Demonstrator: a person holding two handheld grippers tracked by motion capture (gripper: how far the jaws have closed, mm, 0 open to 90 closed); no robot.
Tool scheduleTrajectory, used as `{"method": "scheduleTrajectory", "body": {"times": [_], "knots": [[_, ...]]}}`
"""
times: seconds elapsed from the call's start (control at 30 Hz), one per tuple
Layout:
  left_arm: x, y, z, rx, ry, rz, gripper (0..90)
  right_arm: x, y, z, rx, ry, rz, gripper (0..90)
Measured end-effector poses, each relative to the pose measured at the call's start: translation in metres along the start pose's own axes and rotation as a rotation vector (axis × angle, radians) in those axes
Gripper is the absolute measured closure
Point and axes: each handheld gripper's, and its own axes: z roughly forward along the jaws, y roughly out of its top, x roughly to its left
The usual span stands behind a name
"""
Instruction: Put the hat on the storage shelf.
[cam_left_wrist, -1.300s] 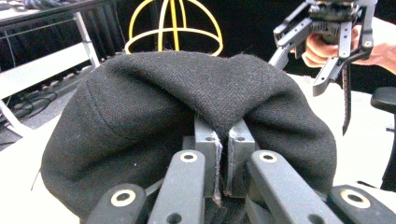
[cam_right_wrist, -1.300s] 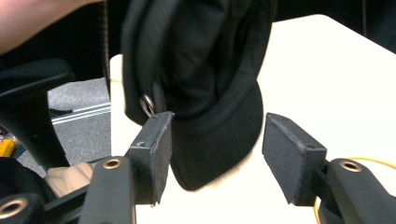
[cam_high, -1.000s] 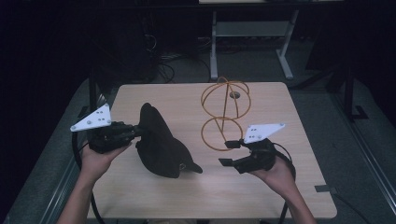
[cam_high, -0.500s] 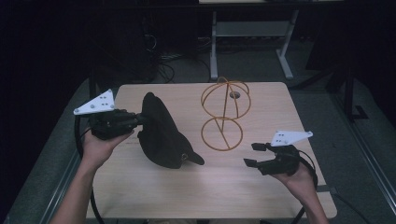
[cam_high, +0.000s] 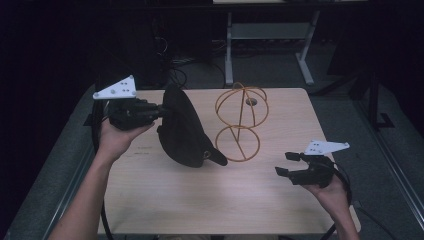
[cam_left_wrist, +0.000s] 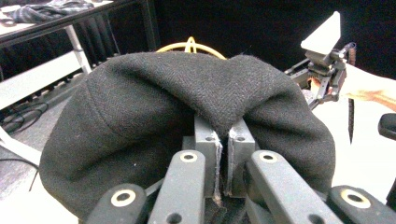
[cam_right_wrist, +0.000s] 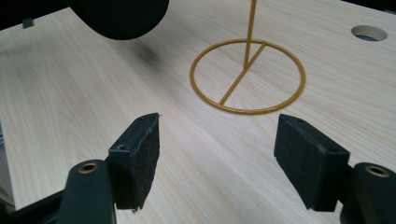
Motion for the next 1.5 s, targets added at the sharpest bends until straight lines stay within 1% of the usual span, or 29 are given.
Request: {"method": "scheduleTrajectory", "body": {"times": [0.23,0.37,0.5,0.53,0.77,0.83,0.87,0.93,1.03,1.1,1.17,1.3,1.4,1.43,1.5], "knots": [[0.007,0.024,0.018,0.020,-0.021,0.027,86.2,-0.005,-0.003,-0.002,-0.005,-0.015,0.002,30.6],[0.010,0.037,0.030,0.034,-0.033,0.036,86.2,-0.008,-0.006,-0.005,-0.011,-0.025,0.015,30.6],[0.015,0.048,0.041,0.045,-0.040,0.033,86.2,-0.012,-0.008,-0.008,-0.024,-0.037,0.027,30.6],[0.017,0.050,0.043,0.047,-0.043,0.038,86.2,-0.013,-0.009,-0.009,-0.025,-0.039,0.031,30.5],[0.024,0.070,0.058,0.044,-0.060,0.029,86.2,-0.017,-0.012,-0.012,-0.036,-0.050,0.047,30.1],[0.026,0.077,0.061,0.042,-0.057,0.033,86.2,-0.017,-0.013,-0.013,-0.040,-0.051,0.051,30.0],[0.027,0.081,0.063,0.043,-0.063,0.032,86.2,-0.017,-0.013,-0.013,-0.045,-0.052,0.052,29.9],[0.028,0.087,0.068,0.054,-0.064,0.038,86.2,-0.018,-0.013,-0.014,-0.050,-0.051,0.054,29.8],[0.031,0.096,0.076,0.056,-0.077,0.023,86.1,-0.019,-0.013,-0.016,-0.062,-0.047,0.061,29.6],[0.032,0.100,0.084,0.061,-0.080,0.007,86.1,-0.020,-0.014,-0.017,-0.071,-0.045,0.070,29.7],[0.033,0.104,0.094,0.066,-0.084,0.001,86.1,-0.021,-0.015,-0.018,-0.072,-0.045,0.075,29.8],[0.032,0.112,0.118,0.100,-0.095,-0.005,86.0,-0.023,-0.018,-0.019,-0.082,-0.045,0.085,30.0],[0.031,0.115,0.135,0.129,-0.098,-0.021,86.0,-0.025,-0.021,-0.019,-0.090,-0.039,0.099,30.1],[0.030,0.116,0.141,0.134,-0.099,-0.030,86.0,-0.025,-0.021,-0.019,-0.086,-0.037,0.102,30.1],[0.031,0.117,0.150,0.142,-0.103,-0.047,86.0,-0.025,-0.023,-0.019,-0.097,-0.032,0.107,30.9]]}}
